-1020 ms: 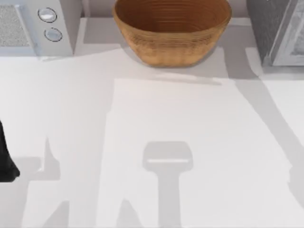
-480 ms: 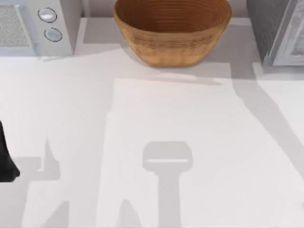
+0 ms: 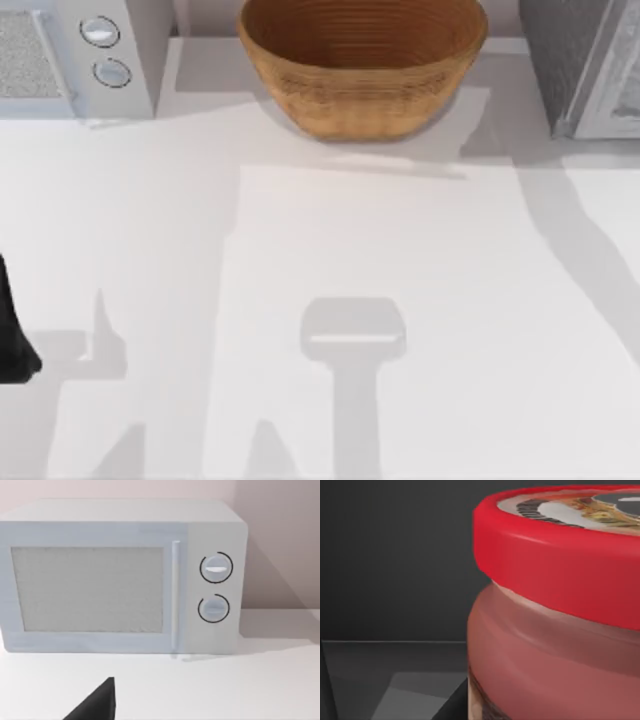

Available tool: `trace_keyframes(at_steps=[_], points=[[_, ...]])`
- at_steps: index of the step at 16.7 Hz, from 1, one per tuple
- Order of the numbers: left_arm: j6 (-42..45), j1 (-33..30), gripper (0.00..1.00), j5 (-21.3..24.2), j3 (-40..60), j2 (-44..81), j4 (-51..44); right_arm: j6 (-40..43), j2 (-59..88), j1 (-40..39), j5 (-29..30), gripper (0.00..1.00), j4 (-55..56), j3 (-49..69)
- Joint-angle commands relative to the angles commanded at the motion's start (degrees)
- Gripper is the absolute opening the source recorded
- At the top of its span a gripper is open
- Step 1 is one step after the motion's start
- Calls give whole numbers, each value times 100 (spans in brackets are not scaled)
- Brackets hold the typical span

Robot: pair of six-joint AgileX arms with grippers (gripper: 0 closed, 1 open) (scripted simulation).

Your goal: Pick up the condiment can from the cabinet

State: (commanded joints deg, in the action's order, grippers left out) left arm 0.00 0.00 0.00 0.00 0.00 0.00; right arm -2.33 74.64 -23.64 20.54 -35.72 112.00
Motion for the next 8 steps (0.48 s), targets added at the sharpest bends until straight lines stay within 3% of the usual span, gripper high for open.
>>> trace_keyframes(at_steps=[8], points=[[0, 0, 100, 0, 0, 0, 0, 14, -3055, 1069, -1481, 0, 1372, -5069]])
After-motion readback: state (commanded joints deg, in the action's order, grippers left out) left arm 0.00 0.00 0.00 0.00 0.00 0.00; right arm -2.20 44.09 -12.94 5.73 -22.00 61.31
